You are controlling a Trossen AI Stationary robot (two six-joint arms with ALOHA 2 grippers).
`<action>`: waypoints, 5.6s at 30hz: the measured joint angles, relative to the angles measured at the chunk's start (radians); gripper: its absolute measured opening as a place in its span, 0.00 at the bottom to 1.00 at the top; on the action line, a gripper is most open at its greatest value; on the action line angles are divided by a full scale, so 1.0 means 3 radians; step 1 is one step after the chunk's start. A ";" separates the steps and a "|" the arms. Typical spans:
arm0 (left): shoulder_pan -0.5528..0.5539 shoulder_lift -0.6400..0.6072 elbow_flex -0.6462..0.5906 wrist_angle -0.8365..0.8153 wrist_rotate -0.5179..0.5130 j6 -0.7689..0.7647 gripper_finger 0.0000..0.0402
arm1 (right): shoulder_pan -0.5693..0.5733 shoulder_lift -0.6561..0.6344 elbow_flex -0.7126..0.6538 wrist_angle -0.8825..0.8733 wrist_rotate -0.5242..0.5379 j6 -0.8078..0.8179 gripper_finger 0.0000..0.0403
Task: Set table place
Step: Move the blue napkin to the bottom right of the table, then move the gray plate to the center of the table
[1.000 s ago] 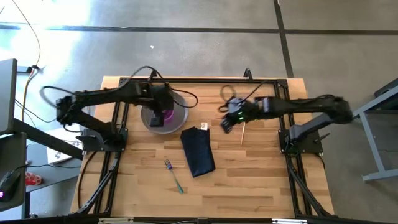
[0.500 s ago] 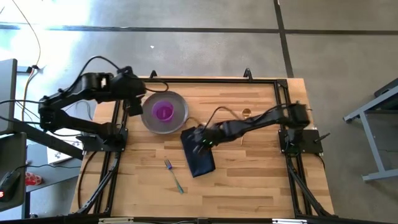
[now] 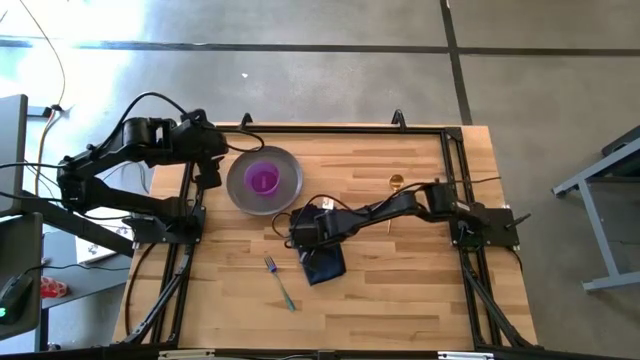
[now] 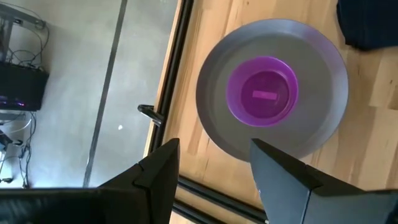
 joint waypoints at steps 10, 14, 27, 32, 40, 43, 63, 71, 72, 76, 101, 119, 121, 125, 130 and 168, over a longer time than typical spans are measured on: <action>0.0000 0.0000 -0.0001 0.0001 0.0011 0.0000 0.46 | 0.0216 0.0025 0.0007 -0.0547 -0.0179 0.0235 0.00; 0.0000 0.0000 -0.0001 0.0002 0.0011 0.0000 0.46 | 0.0395 0.0021 0.0002 -0.0869 -0.0379 0.0480 0.00; 0.0000 0.0000 -0.0001 0.0002 0.0153 0.0008 0.46 | 0.1007 -0.0061 -0.0024 -0.1331 -0.0659 0.1565 0.00; -0.0001 0.0000 -0.0001 0.0003 0.0252 0.0028 0.46 | 0.1293 -0.0061 -0.0024 -0.1403 -0.0694 0.2057 0.00; 0.0000 0.0000 -0.0002 0.0002 0.0448 0.0131 0.46 | 0.1832 -0.0063 -0.0023 -0.1575 -0.0812 0.2999 0.00; 0.0000 0.0000 -0.0002 0.0003 0.0541 0.0151 0.46 | 0.2013 -0.0064 -0.0023 -0.1822 -0.0820 0.3356 0.00; 0.0000 0.0000 -0.0001 0.0006 0.0750 0.0151 0.46 | 0.2095 -0.0926 -0.0224 -0.1623 0.0289 0.4340 0.00; 0.0000 0.0000 -0.0003 0.0004 0.0774 0.0152 0.46 | 0.2084 -0.0942 -0.1089 -0.0427 0.0117 0.4392 0.00; 0.0000 0.0000 -0.0003 0.0004 0.0774 0.0154 0.46 | 0.2084 -0.0987 -0.1175 -0.0427 0.0087 0.4402 0.00; 0.0000 0.0001 -0.0003 0.0006 0.0774 0.0154 0.46 | 0.2079 -0.1225 -0.1539 -0.0059 0.0120 0.4475 0.00; 0.0000 0.0003 -0.0003 0.0031 0.0762 0.0103 0.46 | 0.2061 -0.1722 -0.2446 -0.0826 0.0205 0.4681 0.00; 0.0000 0.0003 -0.0003 0.0026 0.0761 0.0102 0.46 | 0.2085 -0.1982 -0.2276 -0.1107 0.0070 0.4728 0.00; 0.0000 0.0003 -0.0003 0.0026 0.0761 0.0101 0.46 | 0.2123 -0.2054 -0.2261 -0.1245 0.0068 0.4834 0.00; 0.0000 0.0001 -0.0003 0.0025 0.0761 0.0101 0.46 | 0.2258 -0.2042 -0.2337 -0.1181 -0.0031 0.5104 0.00; 0.0000 0.0003 -0.0003 0.0026 0.0760 0.0100 0.46 | 0.2398 -0.1990 -0.2565 -0.0808 -0.0067 0.5393 0.00; 0.0231 0.0271 -0.0656 0.0542 0.0117 -0.0005 0.26 | 0.1295 -0.1815 -0.1174 -0.1192 0.0984 0.3361 0.00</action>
